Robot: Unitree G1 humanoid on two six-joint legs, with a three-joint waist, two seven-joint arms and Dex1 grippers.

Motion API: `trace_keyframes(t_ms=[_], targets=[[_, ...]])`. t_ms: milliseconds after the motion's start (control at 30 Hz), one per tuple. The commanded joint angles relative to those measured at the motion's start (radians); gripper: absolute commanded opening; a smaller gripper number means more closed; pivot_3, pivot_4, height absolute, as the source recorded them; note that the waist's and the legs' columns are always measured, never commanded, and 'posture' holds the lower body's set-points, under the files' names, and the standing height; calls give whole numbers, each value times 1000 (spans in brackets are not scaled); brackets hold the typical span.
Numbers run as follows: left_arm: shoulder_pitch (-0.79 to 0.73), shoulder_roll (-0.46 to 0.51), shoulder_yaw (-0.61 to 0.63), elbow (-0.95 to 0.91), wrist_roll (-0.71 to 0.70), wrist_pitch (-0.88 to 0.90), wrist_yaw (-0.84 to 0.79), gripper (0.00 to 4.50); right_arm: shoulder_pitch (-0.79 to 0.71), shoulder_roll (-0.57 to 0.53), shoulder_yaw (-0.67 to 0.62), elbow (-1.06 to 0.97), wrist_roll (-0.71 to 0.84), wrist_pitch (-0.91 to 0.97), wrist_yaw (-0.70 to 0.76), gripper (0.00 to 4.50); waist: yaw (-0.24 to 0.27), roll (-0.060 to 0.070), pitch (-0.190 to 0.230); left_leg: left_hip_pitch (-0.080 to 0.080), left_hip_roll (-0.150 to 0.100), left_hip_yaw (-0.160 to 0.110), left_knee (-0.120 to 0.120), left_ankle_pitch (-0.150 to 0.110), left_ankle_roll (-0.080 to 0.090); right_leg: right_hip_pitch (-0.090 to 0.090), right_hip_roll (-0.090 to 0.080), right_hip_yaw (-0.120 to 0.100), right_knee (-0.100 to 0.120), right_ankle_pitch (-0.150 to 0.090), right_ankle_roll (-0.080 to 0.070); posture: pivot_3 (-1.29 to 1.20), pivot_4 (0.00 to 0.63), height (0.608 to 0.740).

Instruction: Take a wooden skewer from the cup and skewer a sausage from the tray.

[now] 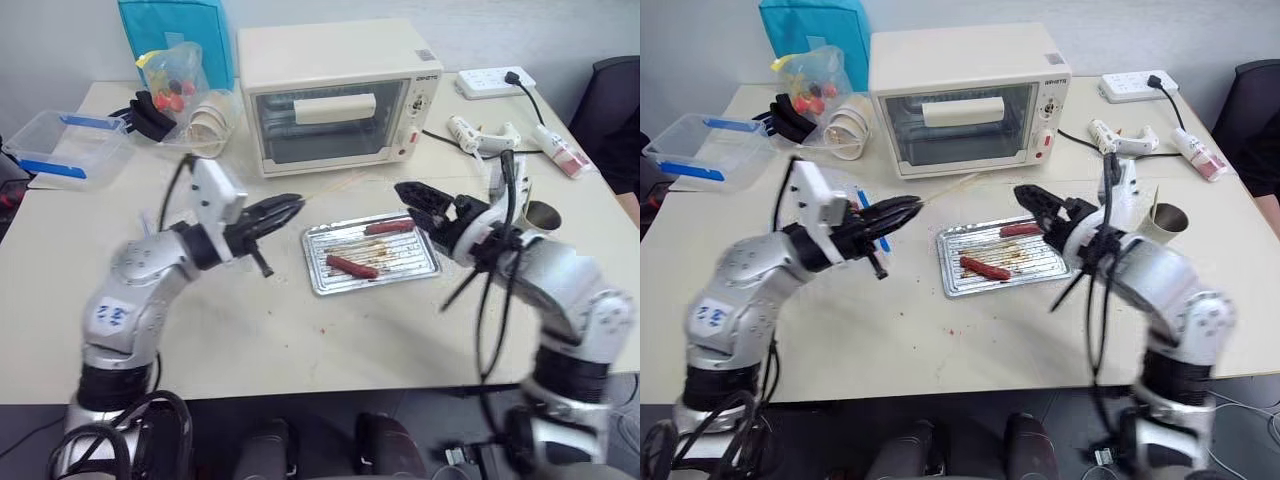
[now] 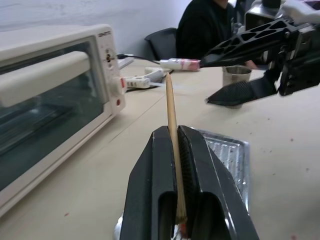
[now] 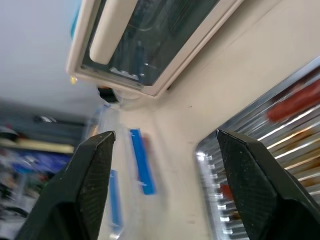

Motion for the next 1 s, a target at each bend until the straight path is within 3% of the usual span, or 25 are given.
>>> trace_keyframes(t_ms=[33,167,267,367,567,700,1000], targets=[[56,88,105,-142,-124,91,-38,0,-45,-148,126,-90,-249,115,334,3544,-5,0,0,0,1,0,0,0,0,0,1,0,0,0,0,0,150,740],[162,216,258,-241,-257,199,-66,0,-43,-342,376,-216,-723,-10,765,4486,-1,0,0,1,3,0,-1,-1,-2,-1,1,0,0,-1,-1,0,150,740],[244,299,367,-294,-364,277,-91,0,-41,-410,557,-210,-1037,-192,1013,4486,8,-1,0,0,1,0,1,-1,-2,0,0,-1,0,0,0,0,150,740],[317,345,442,-316,-418,308,-101,0,-57,-383,621,-135,-1213,-300,1120,4486,21,-1,0,0,-1,0,2,-1,-1,1,0,-2,-3,1,2,0,150,740],[454,370,537,-352,-425,296,-113,0,-106,-252,653,29,-1364,-336,1237,4486,24,-2,0,1,-1,0,2,-1,-1,2,0,-8,-3,2,2,0,150,740],[457,365,535,-365,-435,283,-84,0,-121,-166,640,102,-1408,-296,1258,4486,24,-2,0,1,-1,0,2,-1,-1,2,0,-9,-3,2,1,0,150,740],[460,360,511,-379,-447,264,-39,0,-110,-85,641,159,-1529,-297,1304,4486,21,-2,0,1,-1,-1,2,-1,-2,2,0,-10,-2,2,1,0,150,740]])
